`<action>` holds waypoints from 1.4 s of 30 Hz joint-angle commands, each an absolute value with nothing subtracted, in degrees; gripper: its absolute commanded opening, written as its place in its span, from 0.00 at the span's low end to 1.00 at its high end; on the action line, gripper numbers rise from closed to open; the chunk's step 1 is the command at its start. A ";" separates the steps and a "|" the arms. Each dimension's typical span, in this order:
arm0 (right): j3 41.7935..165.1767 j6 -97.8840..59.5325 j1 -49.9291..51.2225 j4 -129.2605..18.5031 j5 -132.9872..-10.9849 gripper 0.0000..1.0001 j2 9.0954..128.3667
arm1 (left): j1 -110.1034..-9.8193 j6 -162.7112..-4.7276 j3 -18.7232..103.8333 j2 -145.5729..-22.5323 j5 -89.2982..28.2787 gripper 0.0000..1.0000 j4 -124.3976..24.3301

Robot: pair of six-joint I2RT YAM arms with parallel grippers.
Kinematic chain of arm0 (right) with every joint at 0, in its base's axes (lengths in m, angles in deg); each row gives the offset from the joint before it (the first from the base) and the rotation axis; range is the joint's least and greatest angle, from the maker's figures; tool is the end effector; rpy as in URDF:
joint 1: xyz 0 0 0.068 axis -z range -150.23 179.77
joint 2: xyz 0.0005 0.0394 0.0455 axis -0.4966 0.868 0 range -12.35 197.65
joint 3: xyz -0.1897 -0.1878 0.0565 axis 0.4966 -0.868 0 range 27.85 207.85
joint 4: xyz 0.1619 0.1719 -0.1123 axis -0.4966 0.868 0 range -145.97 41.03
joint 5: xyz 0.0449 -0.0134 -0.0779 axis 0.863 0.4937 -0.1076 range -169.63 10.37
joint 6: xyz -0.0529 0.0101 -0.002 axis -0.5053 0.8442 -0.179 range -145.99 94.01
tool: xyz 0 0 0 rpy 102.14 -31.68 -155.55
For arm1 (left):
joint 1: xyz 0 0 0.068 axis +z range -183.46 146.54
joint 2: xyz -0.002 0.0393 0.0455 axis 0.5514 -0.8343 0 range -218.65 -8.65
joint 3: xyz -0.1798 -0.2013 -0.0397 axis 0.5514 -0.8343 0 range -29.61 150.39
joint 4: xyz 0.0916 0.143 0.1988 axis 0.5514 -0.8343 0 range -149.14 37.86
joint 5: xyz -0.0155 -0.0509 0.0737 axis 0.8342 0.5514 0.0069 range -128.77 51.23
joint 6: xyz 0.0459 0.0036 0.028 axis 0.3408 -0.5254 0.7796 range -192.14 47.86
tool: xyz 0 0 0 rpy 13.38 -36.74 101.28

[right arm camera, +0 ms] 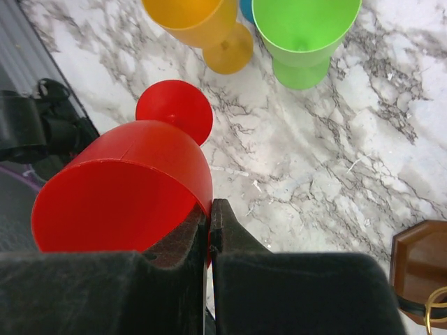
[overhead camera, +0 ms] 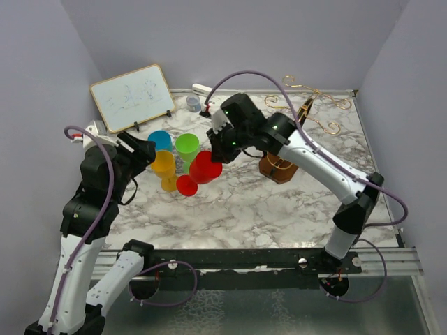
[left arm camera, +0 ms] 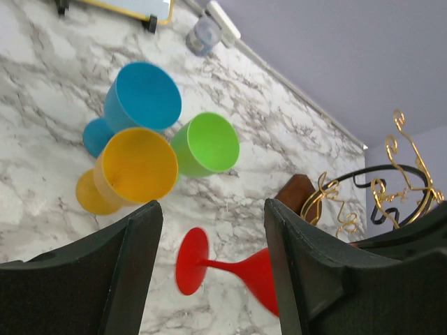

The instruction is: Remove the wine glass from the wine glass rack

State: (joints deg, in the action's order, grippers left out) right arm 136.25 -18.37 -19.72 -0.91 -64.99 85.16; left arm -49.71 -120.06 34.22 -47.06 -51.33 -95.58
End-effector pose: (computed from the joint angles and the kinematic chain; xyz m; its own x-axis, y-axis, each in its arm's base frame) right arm 0.2280 0.2808 0.4050 -0.5617 -0.4601 -0.6876 -0.7859 0.5565 0.2697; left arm 0.1098 -0.0240 0.4032 -0.2544 -0.6804 -0.6873 -0.1705 0.7311 -0.6607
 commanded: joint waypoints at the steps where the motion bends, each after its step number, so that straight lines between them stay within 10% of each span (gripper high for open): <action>1: 140.48 -15.91 -21.88 -0.01 -74.79 0.01 91.93 | -49.66 -112.34 42.22 -54.15 -54.83 0.63 -94.64; 11: 146.49 -13.64 -24.02 -0.86 -83.23 0.01 101.53 | -46.59 -107.05 55.09 -71.70 -43.65 0.64 -93.21; 19: 149.86 -13.59 -25.19 -0.26 -85.02 0.01 105.34 | -24.10 -109.22 49.02 -76.20 -15.82 0.61 -87.96; 38: 154.48 -12.85 -26.78 3.17 -89.41 0.02 114.17 | -20.26 -110.71 37.99 -67.24 -15.55 0.61 -83.04; 42: 154.73 -12.76 -27.00 2.87 -89.57 0.15 114.22 | -20.27 -110.36 37.14 -66.84 -15.38 0.61 -82.76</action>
